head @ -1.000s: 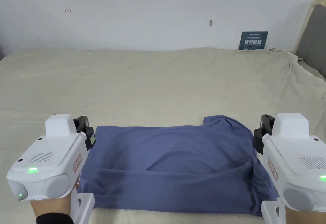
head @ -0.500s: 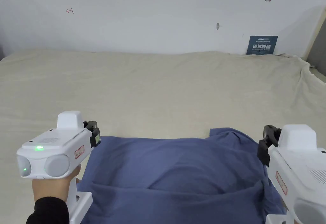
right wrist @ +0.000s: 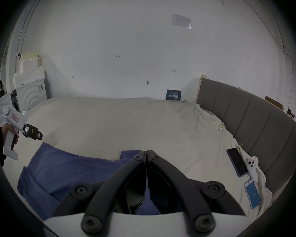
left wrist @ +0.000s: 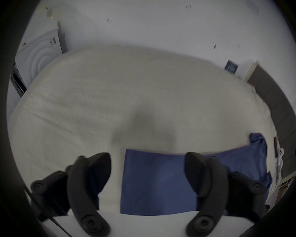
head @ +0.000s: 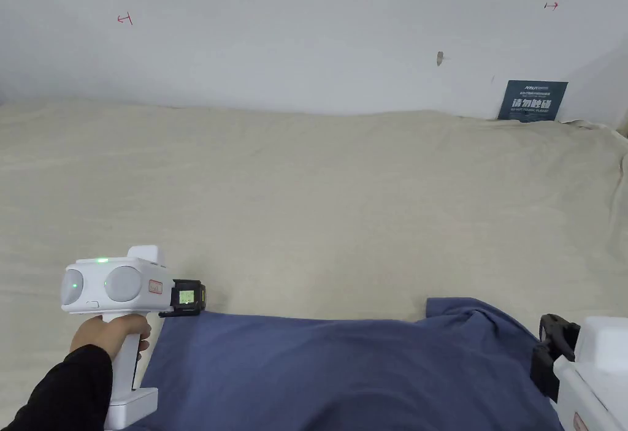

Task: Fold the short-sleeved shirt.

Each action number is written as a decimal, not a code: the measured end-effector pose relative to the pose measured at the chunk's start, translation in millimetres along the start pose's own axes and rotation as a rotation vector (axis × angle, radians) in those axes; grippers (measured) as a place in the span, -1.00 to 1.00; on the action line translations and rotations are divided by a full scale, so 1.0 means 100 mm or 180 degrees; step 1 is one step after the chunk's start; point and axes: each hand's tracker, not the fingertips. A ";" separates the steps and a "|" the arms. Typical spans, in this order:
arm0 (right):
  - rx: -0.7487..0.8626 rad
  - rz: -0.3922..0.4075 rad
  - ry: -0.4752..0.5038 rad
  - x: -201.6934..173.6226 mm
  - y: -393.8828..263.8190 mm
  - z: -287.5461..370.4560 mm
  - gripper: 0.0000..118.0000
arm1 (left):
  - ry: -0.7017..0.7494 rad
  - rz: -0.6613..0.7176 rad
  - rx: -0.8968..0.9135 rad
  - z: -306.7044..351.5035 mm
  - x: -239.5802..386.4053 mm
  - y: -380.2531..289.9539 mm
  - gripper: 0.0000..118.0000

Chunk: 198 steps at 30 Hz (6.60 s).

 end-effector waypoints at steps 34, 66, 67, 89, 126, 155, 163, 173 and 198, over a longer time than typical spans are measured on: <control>-0.1668 -0.0002 0.0064 0.45 -0.30 -2.18 0.16 | -0.0274 -0.0398 0.0311 0.50 0.19 -0.22 -1.00; -0.0772 -0.0340 0.0639 0.88 -0.44 1.00 -0.97 | -0.0230 -0.0092 0.0514 1.82 -0.23 -1.70 -1.00; -0.0802 -0.0346 0.0626 0.87 -0.53 1.06 -0.97 | -0.0225 -0.0104 0.0497 1.83 -0.23 -1.80 -1.00; -0.1630 -0.0581 -0.0011 0.78 -1.90 0.91 -0.97 | -0.0006 -0.0150 0.0096 1.31 -0.33 -2.81 -1.00; 0.0924 -0.0047 -0.0056 -0.19 0.04 1.73 -1.00 | -0.0003 -0.0448 0.2574 2.79 0.74 -2.08 -1.00; 0.0704 -0.0043 0.0073 -0.16 0.04 1.57 -1.00 | -0.1379 0.0703 0.0473 2.08 -0.57 -1.77 -1.00; 0.0524 -0.0042 0.0047 -0.25 -0.06 1.40 -1.00 | -0.1279 0.0920 -0.0119 1.54 -0.93 -2.01 0.00; 0.0361 -0.0022 0.0029 -0.39 -0.15 1.26 -1.00 | -0.1400 0.0968 -0.0503 1.04 -0.97 -2.17 0.58; 0.0306 -0.0088 -0.0060 -0.18 -0.14 1.29 -1.00 | -0.1433 0.0547 -0.0323 1.13 -0.97 -1.87 -0.93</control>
